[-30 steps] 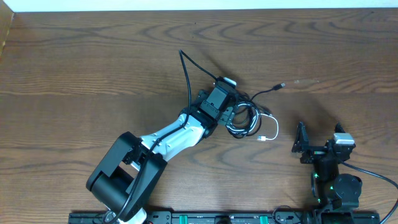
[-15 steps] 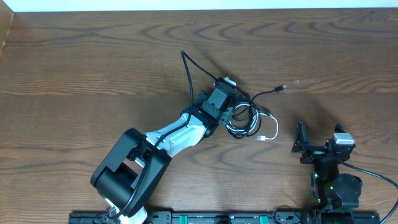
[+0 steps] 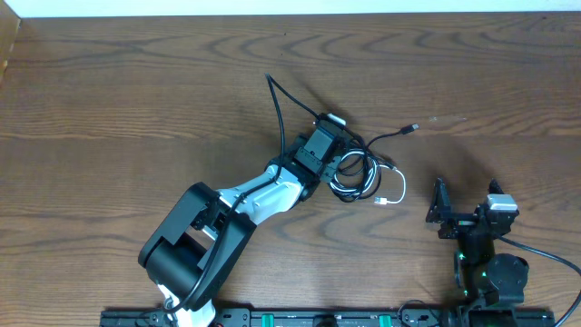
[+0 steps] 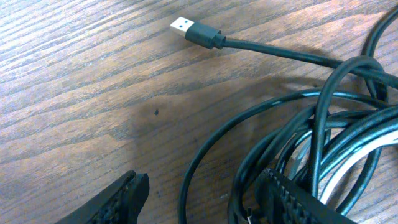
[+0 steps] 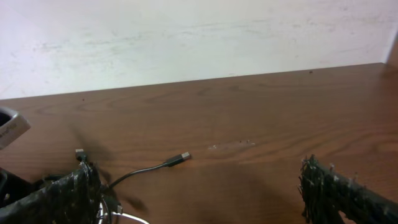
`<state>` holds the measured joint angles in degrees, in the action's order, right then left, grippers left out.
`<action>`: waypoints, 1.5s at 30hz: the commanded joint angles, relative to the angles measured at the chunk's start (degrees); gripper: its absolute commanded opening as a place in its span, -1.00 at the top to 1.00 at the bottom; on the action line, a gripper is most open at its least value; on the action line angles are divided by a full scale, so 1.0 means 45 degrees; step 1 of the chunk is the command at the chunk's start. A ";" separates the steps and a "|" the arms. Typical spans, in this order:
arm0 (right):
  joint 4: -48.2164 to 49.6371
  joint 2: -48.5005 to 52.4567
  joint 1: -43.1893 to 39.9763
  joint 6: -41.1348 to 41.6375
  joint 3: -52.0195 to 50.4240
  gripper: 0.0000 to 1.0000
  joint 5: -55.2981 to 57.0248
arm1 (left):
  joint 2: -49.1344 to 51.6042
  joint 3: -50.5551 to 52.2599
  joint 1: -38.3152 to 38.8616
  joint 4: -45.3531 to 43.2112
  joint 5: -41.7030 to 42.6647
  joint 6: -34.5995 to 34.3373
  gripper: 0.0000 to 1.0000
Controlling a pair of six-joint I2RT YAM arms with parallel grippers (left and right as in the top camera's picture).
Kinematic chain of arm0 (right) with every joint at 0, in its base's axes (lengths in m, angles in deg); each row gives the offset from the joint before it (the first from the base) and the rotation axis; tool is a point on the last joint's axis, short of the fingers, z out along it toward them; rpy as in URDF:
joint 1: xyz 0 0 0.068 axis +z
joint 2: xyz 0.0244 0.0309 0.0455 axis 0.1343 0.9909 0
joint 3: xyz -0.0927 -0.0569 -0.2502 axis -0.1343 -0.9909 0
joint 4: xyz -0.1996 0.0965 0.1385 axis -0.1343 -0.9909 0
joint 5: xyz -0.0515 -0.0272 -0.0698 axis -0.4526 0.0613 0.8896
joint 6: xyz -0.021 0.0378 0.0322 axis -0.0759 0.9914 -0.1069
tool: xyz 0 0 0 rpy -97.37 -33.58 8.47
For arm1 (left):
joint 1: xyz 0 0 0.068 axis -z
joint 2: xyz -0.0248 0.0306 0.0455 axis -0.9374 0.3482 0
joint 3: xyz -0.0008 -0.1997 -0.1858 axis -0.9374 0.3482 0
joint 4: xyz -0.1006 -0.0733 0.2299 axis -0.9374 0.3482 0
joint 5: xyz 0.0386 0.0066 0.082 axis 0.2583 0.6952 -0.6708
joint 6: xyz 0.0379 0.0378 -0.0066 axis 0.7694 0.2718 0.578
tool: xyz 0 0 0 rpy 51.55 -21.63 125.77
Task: Untangle cables
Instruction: 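Grip the cable bundle with the left gripper and lift it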
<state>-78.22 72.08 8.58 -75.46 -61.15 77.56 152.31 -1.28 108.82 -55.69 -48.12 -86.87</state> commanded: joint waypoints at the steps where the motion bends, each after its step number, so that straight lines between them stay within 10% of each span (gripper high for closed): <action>1: -0.0039 -0.0044 -0.0087 0.0185 -0.0015 -0.98 0.0097 | 0.0321 -0.0112 0.0005 -0.0029 -0.0019 -0.0053 -0.23; 5: -0.0039 -0.0044 -0.0087 0.0185 -0.0015 -0.99 0.0097 | 0.0384 -0.0112 0.0005 -0.0126 0.0214 -0.0049 0.01; 10: -0.0039 -0.0044 -0.0087 0.0185 -0.0015 -0.98 0.0097 | 0.0384 -0.0112 0.0005 -0.0204 0.0219 -0.0053 0.85; 36: -0.0029 -0.0044 -0.0087 0.0214 -0.0015 -0.99 -0.0175 | -0.5547 -0.0126 -0.0185 0.2681 0.1603 -0.3638 0.85; 45: -0.0019 -0.0024 -0.0087 0.6193 -0.0015 -0.99 -0.1195 | -0.5547 -0.0126 -0.0704 0.2565 0.2093 -0.3633 0.85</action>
<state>-78.13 72.08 8.58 -62.78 -61.15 73.72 128.09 -1.24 107.33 -43.76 -39.69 -102.28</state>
